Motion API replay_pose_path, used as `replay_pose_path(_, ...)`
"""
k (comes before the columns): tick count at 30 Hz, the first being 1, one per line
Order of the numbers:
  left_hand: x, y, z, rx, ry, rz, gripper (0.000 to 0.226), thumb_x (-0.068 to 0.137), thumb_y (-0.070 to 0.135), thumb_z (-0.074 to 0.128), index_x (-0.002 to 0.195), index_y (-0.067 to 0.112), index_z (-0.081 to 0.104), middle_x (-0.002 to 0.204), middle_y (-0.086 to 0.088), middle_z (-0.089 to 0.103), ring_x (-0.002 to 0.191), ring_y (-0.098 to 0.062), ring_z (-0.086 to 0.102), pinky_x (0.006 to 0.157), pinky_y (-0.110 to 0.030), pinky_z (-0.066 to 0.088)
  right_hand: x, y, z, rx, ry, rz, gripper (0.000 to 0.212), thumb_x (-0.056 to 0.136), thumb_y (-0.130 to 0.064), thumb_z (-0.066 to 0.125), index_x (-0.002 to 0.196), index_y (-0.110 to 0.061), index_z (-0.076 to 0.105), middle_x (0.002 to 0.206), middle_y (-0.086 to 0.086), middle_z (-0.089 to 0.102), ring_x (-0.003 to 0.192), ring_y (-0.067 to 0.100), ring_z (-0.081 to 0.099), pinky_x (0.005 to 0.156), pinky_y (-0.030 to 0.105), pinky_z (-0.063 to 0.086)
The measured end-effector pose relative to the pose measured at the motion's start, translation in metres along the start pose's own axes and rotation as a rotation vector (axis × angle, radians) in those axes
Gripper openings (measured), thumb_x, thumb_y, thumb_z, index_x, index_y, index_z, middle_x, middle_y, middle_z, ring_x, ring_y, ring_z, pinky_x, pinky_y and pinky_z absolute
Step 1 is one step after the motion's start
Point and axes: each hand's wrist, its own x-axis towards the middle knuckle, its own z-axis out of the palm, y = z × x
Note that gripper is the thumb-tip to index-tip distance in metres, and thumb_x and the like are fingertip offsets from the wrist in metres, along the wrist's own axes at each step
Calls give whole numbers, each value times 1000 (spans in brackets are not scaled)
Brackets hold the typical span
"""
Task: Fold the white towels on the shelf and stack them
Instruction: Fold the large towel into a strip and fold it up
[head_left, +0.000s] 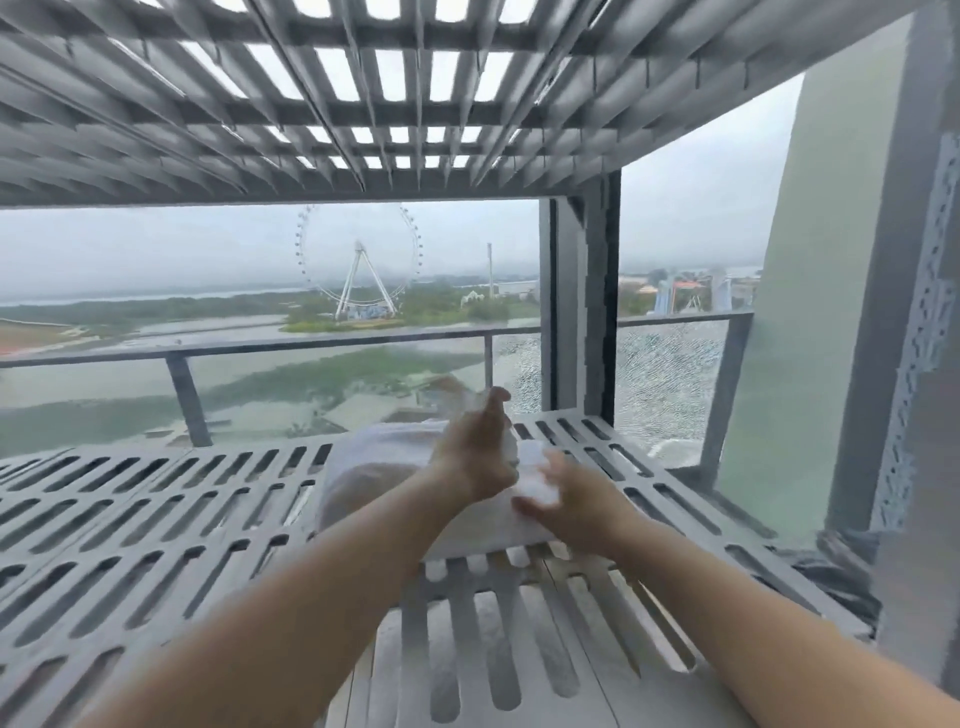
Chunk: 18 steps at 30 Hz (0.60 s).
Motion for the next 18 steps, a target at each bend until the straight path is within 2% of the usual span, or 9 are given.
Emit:
replay_pose_path(2,-5,-3,0,-55,6,-3,69,72,13,65,128,13,24,113,-4,59,99,-27,57,81,-30,44,7,-4,4,73,80,-11,60,74,-39,69,125,-19,42,116,3,61,106,25,56,82,31,44)
replay_pose_path(4,-9,-3,-7,-139,-1,21,70,73,14,68,125,13,21,114,-5,56,93,-23,57,74,-24,43,14,-15,9,104,150,-88,75,71,-33,73,134,-19,35,125,4,58,113,25,54,84,30,43)
replay_pose_path(6,-15,-3,-17,-192,-32,63,69,75,15,69,121,12,17,113,-11,53,82,-19,57,63,-18,45,20,-28,15,151,224,-177,78,70,-26,73,137,-22,33,119,5,62,107,24,59,78,28,44)
replay_pose_path(7,-19,-7,-22,-184,-45,82,72,74,15,71,120,12,16,113,-12,52,82,-21,58,63,-20,49,21,-32,18,165,260,-204,77,70,-23,73,137,-23,34,112,4,66,100,23,62,74,28,46)
replay_pose_path(10,-38,-28,-42,-21,-82,93,80,65,15,73,121,20,15,120,-6,50,95,-26,57,76,-36,52,24,-37,24,110,347,-253,70,72,-19,73,133,-28,40,105,4,69,89,24,65,66,28,46)
replay_pose_path(12,-53,-43,-52,209,-53,74,79,64,15,68,124,27,17,124,-3,51,95,-29,58,72,-37,49,27,-37,21,44,426,-278,55,74,-14,69,124,-26,50,99,7,70,81,26,64,63,26,41)
replay_pose_path(14,-66,-53,-57,368,4,34,76,68,16,64,130,26,21,124,-5,54,95,-32,59,74,-40,48,33,-35,13,-17,495,-269,35,75,-10,66,108,-18,61,89,9,70,71,23,60,61,23,38)
replay_pose_path(16,-75,-61,-57,346,91,-97,67,72,15,60,130,24,28,121,-6,55,97,-32,59,77,-42,50,36,-31,4,-46,522,-222,23,74,-8,64,97,-12,63,84,10,69,68,22,58,60,24,38)
replay_pose_path(18,-81,-67,-58,264,155,-252,58,75,16,56,127,22,33,118,-5,56,99,-33,58,79,-41,50,32,-25,1,-86,523,-179,21,73,-8,63,93,-10,61,81,11,66,68,28,59,58,27,39)
